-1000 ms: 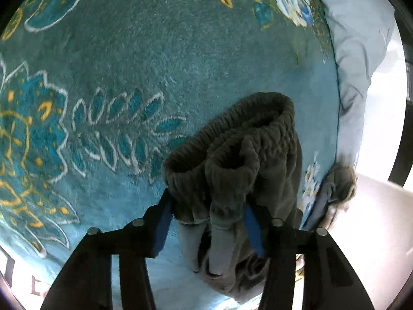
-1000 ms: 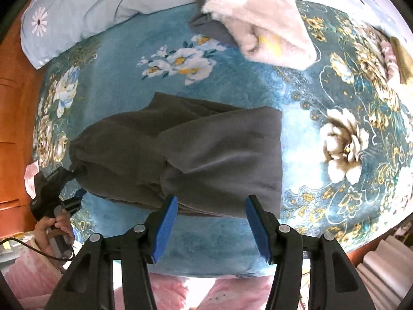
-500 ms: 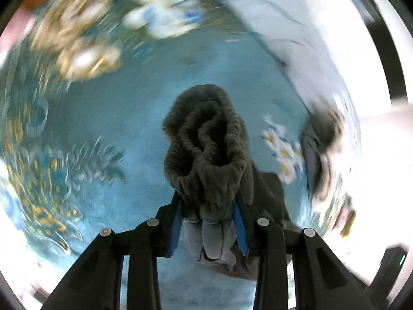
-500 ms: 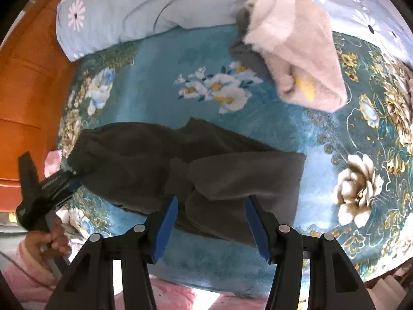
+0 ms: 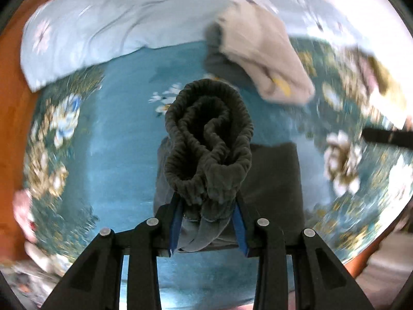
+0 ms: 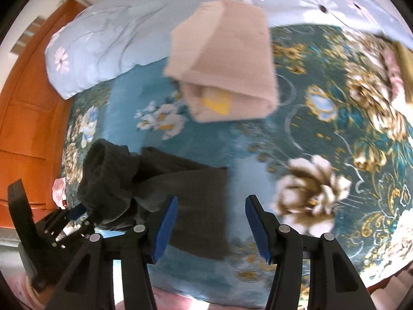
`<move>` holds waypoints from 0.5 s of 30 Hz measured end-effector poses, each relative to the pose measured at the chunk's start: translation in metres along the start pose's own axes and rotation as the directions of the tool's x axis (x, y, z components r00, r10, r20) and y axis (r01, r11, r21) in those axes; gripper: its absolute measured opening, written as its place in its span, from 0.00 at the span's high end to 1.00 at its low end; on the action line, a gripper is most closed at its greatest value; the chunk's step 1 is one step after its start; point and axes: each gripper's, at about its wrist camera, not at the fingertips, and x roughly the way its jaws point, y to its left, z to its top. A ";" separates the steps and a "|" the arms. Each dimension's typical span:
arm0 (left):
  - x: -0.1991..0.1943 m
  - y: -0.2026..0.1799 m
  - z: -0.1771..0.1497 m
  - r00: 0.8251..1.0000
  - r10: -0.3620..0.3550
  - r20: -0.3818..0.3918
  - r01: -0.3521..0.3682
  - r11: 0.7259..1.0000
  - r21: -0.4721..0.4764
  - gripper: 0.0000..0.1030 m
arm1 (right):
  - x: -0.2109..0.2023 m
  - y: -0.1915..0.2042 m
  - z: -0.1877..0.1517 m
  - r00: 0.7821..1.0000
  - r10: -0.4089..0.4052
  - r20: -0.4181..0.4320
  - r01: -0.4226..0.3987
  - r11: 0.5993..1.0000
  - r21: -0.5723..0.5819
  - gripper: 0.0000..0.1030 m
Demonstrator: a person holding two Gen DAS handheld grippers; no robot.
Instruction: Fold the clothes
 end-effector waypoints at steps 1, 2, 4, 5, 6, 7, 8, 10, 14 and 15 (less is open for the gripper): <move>0.004 -0.014 0.002 0.999 0.031 -0.011 -0.031 0.999 0.027 0.63 | -0.001 -0.012 0.000 1.000 -0.004 -0.005 0.004 1.000 0.004 0.43; 0.008 -0.027 0.003 0.997 0.068 -0.022 -0.066 0.996 0.051 0.62 | -0.001 -0.019 -0.001 1.000 -0.006 -0.005 0.006 1.000 0.005 0.43; 0.014 -0.046 0.005 0.993 0.113 -0.043 -0.109 0.991 0.080 0.60 | -0.004 -0.036 0.001 1.000 -0.012 -0.007 0.012 1.000 0.003 0.43; 0.017 -0.055 0.005 0.991 0.124 -0.052 -0.120 0.989 0.086 0.57 | -0.005 -0.043 0.002 1.000 -0.013 -0.008 0.013 1.000 0.006 0.43; 0.019 -0.063 0.005 0.989 0.134 -0.060 -0.128 0.987 0.093 0.55 | -0.006 -0.050 0.003 1.000 -0.014 -0.009 0.014 1.000 0.008 0.43; 0.020 -0.069 0.004 0.988 0.139 -0.065 -0.133 0.986 0.099 0.55 | -0.007 -0.056 0.004 1.000 -0.015 -0.010 0.015 1.000 0.011 0.43; 0.020 -0.074 0.004 0.987 0.145 -0.070 -0.137 0.985 0.106 0.54 | -0.006 -0.061 0.005 1.000 -0.015 -0.014 0.015 1.000 0.013 0.43; 0.018 -0.084 0.002 0.989 0.132 -0.069 -0.123 0.986 0.114 0.53 | -0.003 -0.068 0.006 1.000 -0.011 -0.026 0.011 1.000 0.017 0.43; 0.008 -0.079 -0.003 0.996 0.059 -0.063 -0.055 0.997 0.057 0.49 | 0.009 -0.067 0.006 0.998 0.022 -0.056 -0.021 1.000 0.017 0.43; 0.006 -0.073 -0.005 0.997 0.042 -0.063 -0.040 0.999 0.026 0.49 | 0.012 -0.065 0.006 0.997 0.035 -0.064 -0.034 0.999 0.014 0.43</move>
